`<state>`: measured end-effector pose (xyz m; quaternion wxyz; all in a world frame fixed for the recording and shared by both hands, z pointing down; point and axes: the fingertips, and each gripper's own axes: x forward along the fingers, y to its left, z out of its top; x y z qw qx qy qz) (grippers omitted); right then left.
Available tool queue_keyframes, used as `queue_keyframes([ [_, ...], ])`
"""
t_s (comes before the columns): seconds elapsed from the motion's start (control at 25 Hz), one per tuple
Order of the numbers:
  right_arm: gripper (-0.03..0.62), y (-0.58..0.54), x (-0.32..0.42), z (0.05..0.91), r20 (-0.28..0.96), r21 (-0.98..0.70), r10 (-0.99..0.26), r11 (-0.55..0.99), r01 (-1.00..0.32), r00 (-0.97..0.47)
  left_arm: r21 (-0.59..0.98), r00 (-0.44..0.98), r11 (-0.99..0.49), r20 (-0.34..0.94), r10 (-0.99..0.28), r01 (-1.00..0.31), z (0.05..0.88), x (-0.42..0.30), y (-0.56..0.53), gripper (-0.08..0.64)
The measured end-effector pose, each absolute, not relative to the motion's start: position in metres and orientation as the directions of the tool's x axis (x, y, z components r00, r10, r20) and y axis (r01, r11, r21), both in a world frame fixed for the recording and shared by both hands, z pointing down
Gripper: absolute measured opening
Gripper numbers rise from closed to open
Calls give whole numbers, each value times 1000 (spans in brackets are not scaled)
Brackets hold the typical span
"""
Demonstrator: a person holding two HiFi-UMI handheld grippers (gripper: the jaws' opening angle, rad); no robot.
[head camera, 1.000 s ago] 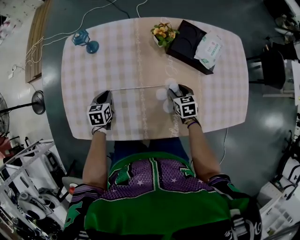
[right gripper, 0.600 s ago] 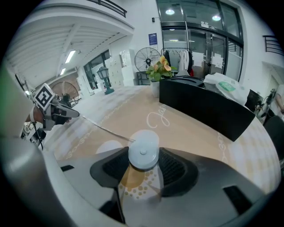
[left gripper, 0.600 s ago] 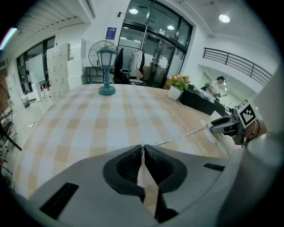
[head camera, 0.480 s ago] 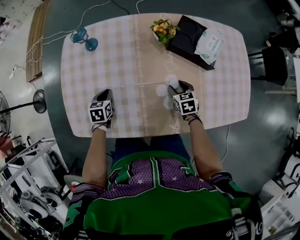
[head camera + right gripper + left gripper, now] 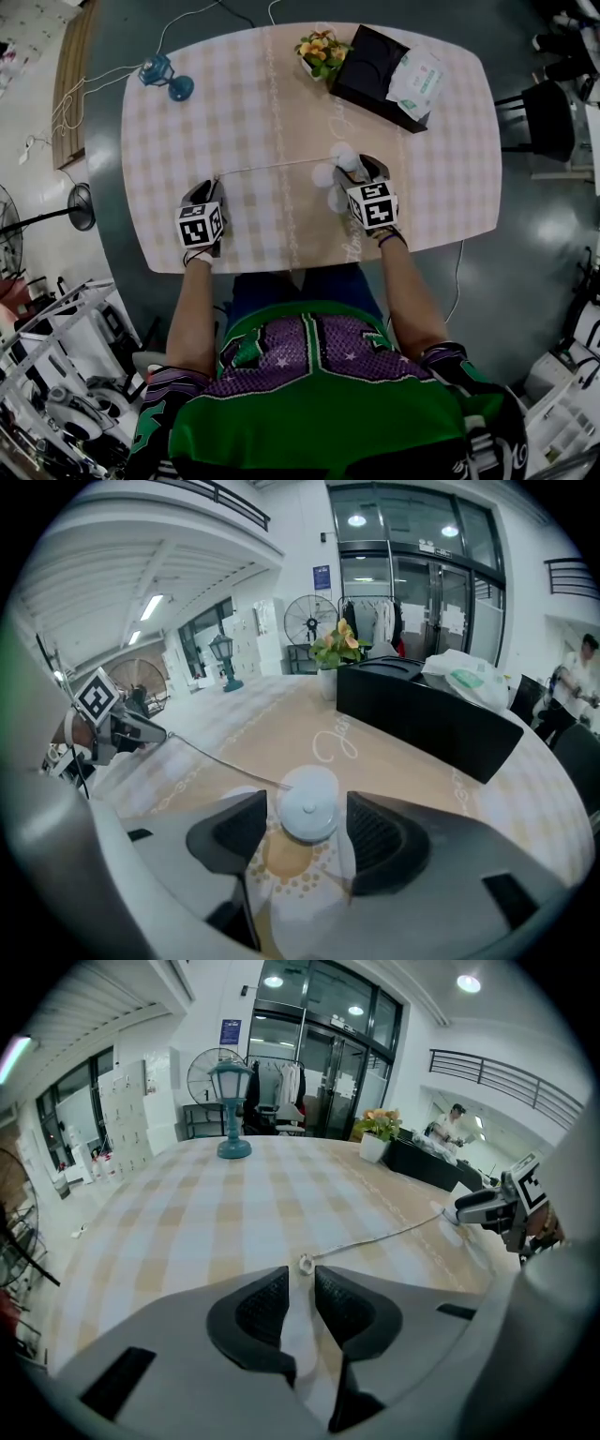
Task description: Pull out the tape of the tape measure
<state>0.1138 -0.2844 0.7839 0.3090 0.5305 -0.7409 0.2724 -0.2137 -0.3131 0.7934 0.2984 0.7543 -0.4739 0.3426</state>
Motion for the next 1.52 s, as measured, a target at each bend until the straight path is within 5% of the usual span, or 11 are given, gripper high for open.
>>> queue_keyframes([
  [0.84, 242, -223, 85, 712, 693, -58, -703, 166, -984, -160, 214, 455, -436, 677, -578, -874, 730, -240, -285, 97],
  [1.52, 239, -170, 109, 623, 582, -50, -780, 248, -968, -230, 235, 479, -420, 514, -712, -877, 624, -204, -211, 97],
])
